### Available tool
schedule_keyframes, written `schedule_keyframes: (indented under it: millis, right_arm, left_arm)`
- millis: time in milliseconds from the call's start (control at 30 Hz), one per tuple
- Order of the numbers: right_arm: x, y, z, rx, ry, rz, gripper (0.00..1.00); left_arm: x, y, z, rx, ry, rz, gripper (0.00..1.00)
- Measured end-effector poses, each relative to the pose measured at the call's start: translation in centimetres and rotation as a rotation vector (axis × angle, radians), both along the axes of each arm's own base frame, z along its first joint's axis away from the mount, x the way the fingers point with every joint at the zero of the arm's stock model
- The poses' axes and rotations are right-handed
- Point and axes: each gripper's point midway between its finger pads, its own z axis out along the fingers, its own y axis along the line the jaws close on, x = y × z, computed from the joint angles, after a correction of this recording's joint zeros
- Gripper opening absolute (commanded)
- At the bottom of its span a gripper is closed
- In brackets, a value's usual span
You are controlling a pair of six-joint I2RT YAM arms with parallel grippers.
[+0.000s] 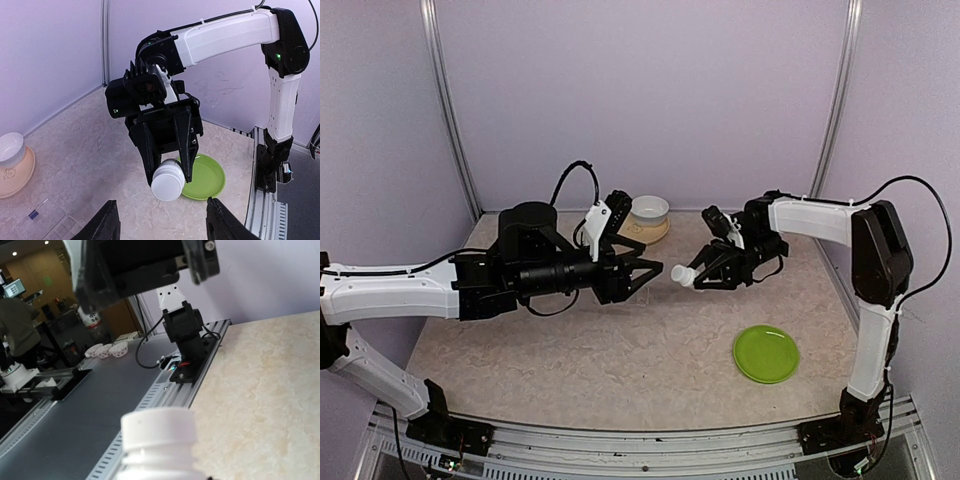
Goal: Sort the pills into containers
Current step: Screw the lid of the pill bottle onto the pill bottle.
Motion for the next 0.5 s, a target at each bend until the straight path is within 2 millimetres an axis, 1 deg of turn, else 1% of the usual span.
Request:
schedule_keyframes:
  millis: [100, 167, 200, 267, 300, 367, 433, 500]
  right_arm:
    - [-0.1, 0.1, -0.1, -0.015, 0.023, 0.004, 0.00]
    - [0.1, 0.4, -0.5, -0.048, 0.044, 0.009, 0.00]
    - [0.1, 0.6, -1.2, -0.077, 0.050, 0.013, 0.00]
    - [-0.1, 1.0, -3.0, -0.159, 0.053, 0.014, 0.00]
    - [-0.4, 1.1, -4.3, -0.215, 0.063, 0.007, 0.00]
    - [-0.4, 1.3, -5.5, -0.277, 0.078, -0.013, 0.00]
    - [0.1, 1.9, -5.9, -0.307, 0.064, -0.039, 0.00]
    - [0.7, 2.2, -5.8, -0.315, 0.037, -0.073, 0.00]
  left_arm:
    - [0.0, 0.1, -0.4, 0.016, 0.009, 0.002, 0.57]
    - [0.0, 0.2, -0.5, 0.021, 0.011, 0.006, 0.58]
    - [0.0, 0.2, -0.6, 0.024, 0.012, 0.008, 0.57]
    - [0.0, 0.3, -0.7, 0.029, 0.014, 0.011, 0.57]
    - [0.1, 0.3, -0.7, 0.031, 0.015, 0.013, 0.57]
    - [0.1, 0.5, -0.6, 0.030, 0.014, 0.019, 0.57]
    - [0.1, 0.6, -0.3, 0.024, 0.010, 0.024, 0.57]
    - [0.1, 0.7, 0.0, 0.017, 0.009, 0.028, 0.57]
